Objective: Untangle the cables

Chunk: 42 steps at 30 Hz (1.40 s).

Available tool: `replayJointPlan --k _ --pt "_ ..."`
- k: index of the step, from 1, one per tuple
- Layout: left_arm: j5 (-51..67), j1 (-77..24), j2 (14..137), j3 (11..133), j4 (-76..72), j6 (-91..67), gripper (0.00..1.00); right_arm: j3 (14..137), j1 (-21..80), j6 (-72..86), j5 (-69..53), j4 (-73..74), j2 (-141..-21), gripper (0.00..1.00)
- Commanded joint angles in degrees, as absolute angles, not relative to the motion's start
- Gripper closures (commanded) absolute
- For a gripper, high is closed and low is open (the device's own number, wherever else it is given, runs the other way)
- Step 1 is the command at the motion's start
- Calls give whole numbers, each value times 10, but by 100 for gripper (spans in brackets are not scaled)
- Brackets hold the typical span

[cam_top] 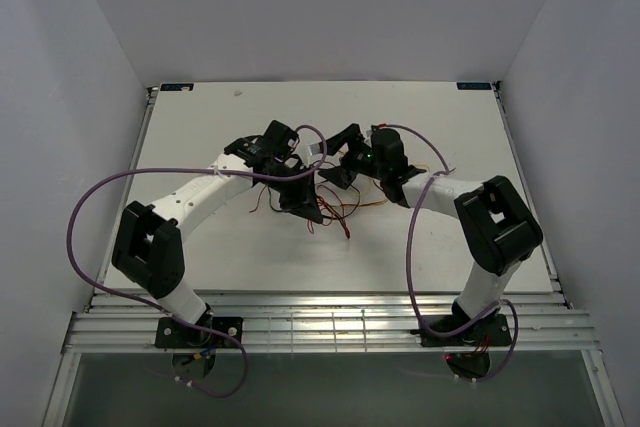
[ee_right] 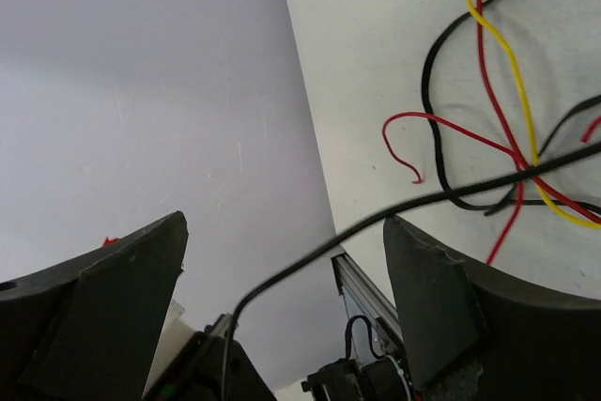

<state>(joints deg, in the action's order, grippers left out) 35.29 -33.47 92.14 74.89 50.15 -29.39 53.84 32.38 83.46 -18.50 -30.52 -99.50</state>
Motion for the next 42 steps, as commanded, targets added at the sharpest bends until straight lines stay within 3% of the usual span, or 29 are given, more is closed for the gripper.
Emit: replayJointPlan --k 1,5,8,9,10,11,17,19,28,30,33,36,38,41,42 --pt "350 -338 886 773 486 -294 100 596 337 873 -193 -326 -1019 10" --pt "338 -339 889 775 484 -294 100 620 350 875 -201 -338 -1040 1" --pt "336 -340 891 775 475 -300 100 623 355 870 -204 -353 -1045 28" --pt "337 -341 891 775 469 -301 100 620 355 870 -206 -359 -1046 60" --pt "337 -341 891 775 468 -301 100 619 355 870 -207 -364 -1047 83" --pt "336 -341 891 776 466 -301 100 620 353 866 -205 -366 -1047 92" --pt "333 -343 875 752 448 -309 100 618 310 806 -185 -386 -1042 92" --pt "334 -343 871 741 448 -309 92 616 295 774 -174 -395 -1022 92" --pt "373 -343 876 715 415 -298 82 635 289 643 -169 -329 -970 92" --pt "383 -343 883 715 407 -294 82 642 290 633 -175 -326 -969 92" --pt "393 -343 893 718 403 -288 88 652 290 611 -169 -313 -963 92" --pt "403 -342 903 722 399 -280 75 667 290 577 -170 -293 -959 92" --pt "410 -342 910 725 395 -278 72 670 293 564 -173 -295 -954 92" --pt "417 -343 925 738 385 -272 73 677 300 542 -171 -282 -942 92" --pt "419 -342 930 742 374 -272 81 678 301 528 -169 -269 -933 92"
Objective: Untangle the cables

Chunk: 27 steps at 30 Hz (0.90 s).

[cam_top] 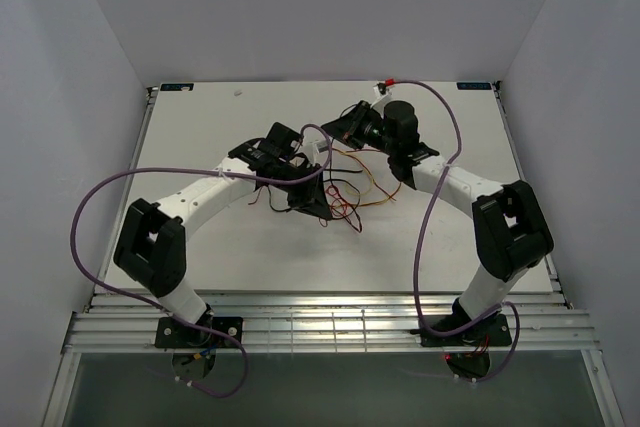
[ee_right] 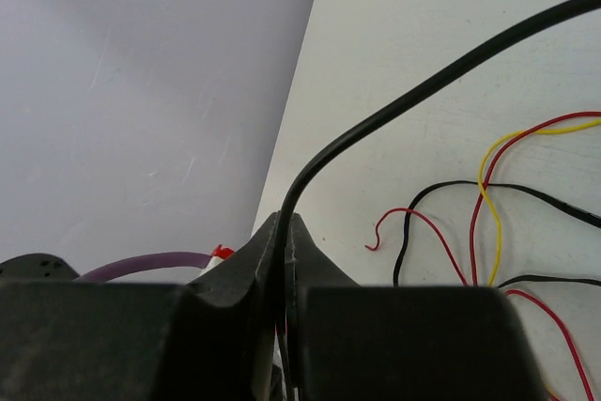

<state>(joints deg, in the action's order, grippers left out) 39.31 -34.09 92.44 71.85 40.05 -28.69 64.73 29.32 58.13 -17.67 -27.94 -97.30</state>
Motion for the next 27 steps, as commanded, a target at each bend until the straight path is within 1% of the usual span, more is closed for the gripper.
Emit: replayJointPlan --k 1,2,3,6,8,11,14,15,16,19,21,23,27 --pt "419 -342 938 743 367 -272 88 677 304 523 -169 -265 -928 92" --pt "418 -343 943 744 362 -272 96 675 304 519 -168 -262 -924 92" --pt "417 -342 947 747 359 -272 100 672 304 506 -157 -254 -912 92" --pt "415 -342 955 754 355 -268 100 672 298 473 -114 -234 -890 92" --pt "402 -342 948 751 353 -267 100 679 273 467 -113 -227 -882 92" --pt "335 -341 933 749 364 -279 100 692 226 430 -77 -203 -858 92" --pt "258 -324 916 734 377 -300 100 709 161 376 -5 -165 -835 92" --pt "245 -316 901 729 384 -315 100 726 143 363 38 -152 -828 92" --pt "230 -288 892 723 387 -322 100 733 104 352 55 -142 -824 92" --pt "201 -226 853 697 391 -337 100 737 36 306 107 -123 -804 92" --pt "151 -200 835 699 402 -337 100 737 -1 272 132 -113 -789 92" --pt "101 -171 813 709 413 -337 100 736 -31 260 134 -110 -774 92" --pt "42 -128 780 734 413 -336 100 739 -75 224 140 -108 -752 92"
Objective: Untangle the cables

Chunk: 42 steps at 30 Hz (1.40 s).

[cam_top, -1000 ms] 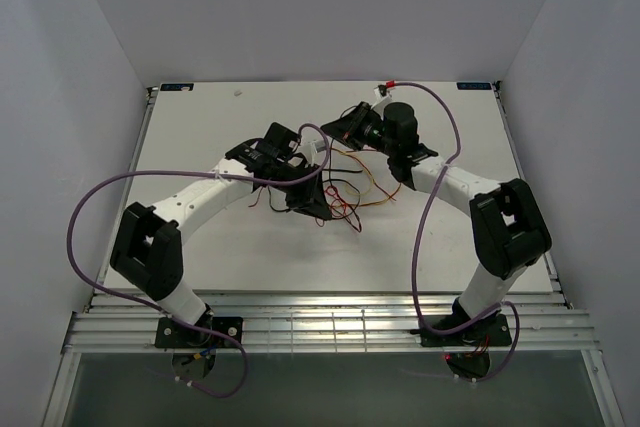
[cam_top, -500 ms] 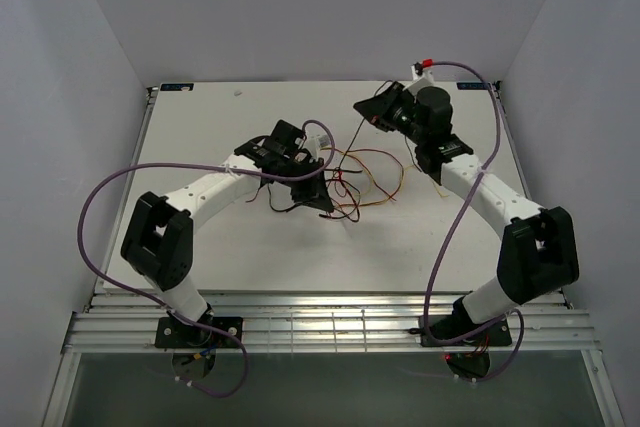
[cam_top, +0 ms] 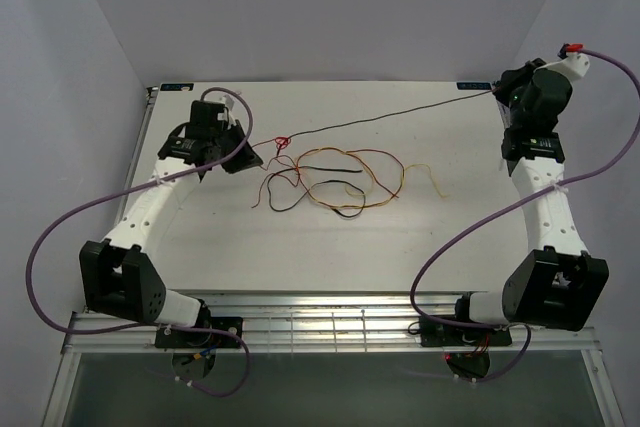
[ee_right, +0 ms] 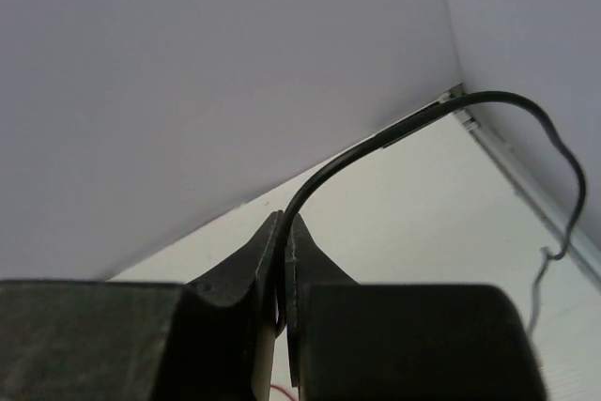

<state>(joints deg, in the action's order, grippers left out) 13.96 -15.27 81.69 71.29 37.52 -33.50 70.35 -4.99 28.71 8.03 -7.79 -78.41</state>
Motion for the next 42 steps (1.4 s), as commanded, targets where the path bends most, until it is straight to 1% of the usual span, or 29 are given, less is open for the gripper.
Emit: replayJointPlan --k 1,8,9,11,12,15,17,20,21,22,23,24,28,30,31,32,33,35,37,38,40,41,42 --pt "28 -124 774 747 415 -334 100 740 -78 221 141 -106 -749 92" --pt "-72 -90 762 800 434 -316 100 761 -122 198 165 -107 -722 92" --pt "-96 -73 765 804 434 -316 100 767 -134 195 158 -107 -722 92" --pt "-105 -48 776 828 442 -313 100 791 -142 178 160 -93 -730 92" --pt "-105 -20 789 837 442 -314 100 811 -148 174 159 -88 -733 92" --pt "-117 23 806 869 439 -306 100 827 -153 157 162 -80 -736 92" --pt "-95 26 823 895 426 -285 100 838 -155 153 138 -80 -737 92" --pt "-52 27 871 1011 426 -247 100 854 -154 146 84 -78 -742 92" --pt "-34 27 886 1091 427 -241 100 858 -154 146 65 -77 -743 92" --pt "-11 27 916 1132 426 -230 100 865 -155 142 56 -80 -744 92" --pt "43 27 930 1169 423 -228 100 863 -154 141 54 -86 -743 92" --pt "61 27 943 1240 418 -226 100 862 -154 138 46 -94 -742 92" --pt "99 27 1004 1386 394 -229 100 868 -155 129 26 -100 -745 92" --pt "89 28 1005 1393 338 -250 100 872 -155 129 19 -100 -748 92" --pt "91 28 992 1345 303 -257 100 873 -155 127 17 -103 -750 92" --pt "94 28 961 1313 212 -276 100 870 -154 125 14 -106 -751 92" --pt "111 28 947 1285 168 -285 100 867 -155 125 7 -112 -751 92" --pt "129 28 936 1268 92 -299 100 859 -154 123 -17 -128 -752 92" --pt "166 27 954 1301 63 -320 100 859 -154 127 -36 -128 -757 92" --pt "177 28 968 1361 48 -328 100 859 -154 128 -41 -130 -760 92" --pt "222 28 1010 1417 27 -365 100 851 -155 128 -68 -145 -762 92" --pt "233 27 1018 1432 -10 -381 100 846 -154 122 -86 -155 -762 92" --pt "242 28 1016 1435 -34 -412 100 845 -154 120 -130 -181 -763 92"
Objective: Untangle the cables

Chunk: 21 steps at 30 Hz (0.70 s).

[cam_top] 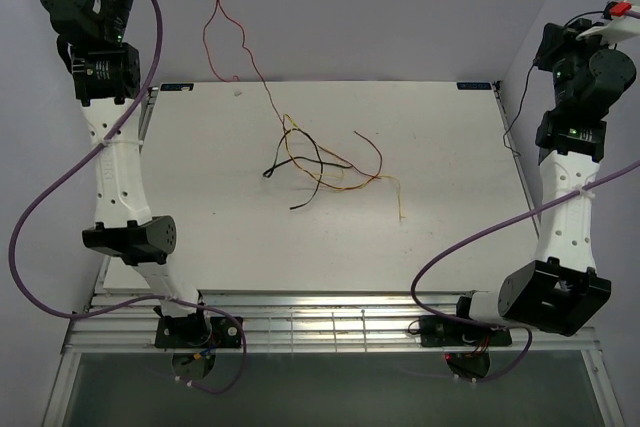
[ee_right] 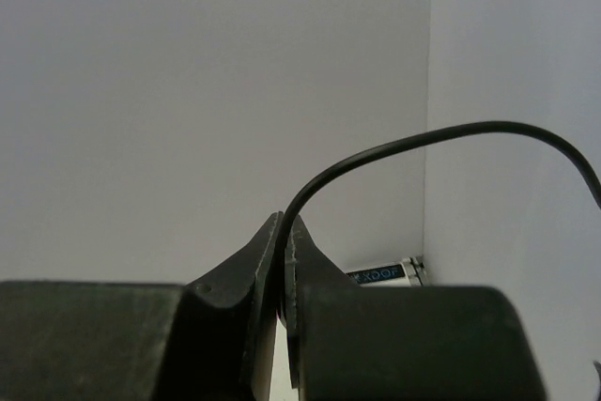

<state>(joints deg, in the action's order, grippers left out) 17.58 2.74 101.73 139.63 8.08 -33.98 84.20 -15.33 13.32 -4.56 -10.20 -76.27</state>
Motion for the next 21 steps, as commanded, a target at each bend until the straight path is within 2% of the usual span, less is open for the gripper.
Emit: replayJointPlan --k 1,4,10,14,21 --pt "252 28 1009 1424 -56 -418 100 845 -155 118 -155 -196 -769 92" --pt "258 28 971 1355 -97 -425 100 861 -154 123 -241 -256 -789 92" --pt "306 27 949 1296 -95 -420 100 946 -148 143 -268 -277 -877 92" --pt "323 28 946 1264 -83 -422 100 1076 -125 147 -263 -224 -965 92" --pt "342 28 937 1197 -76 -425 100 1168 -86 129 -208 -134 -1086 92"
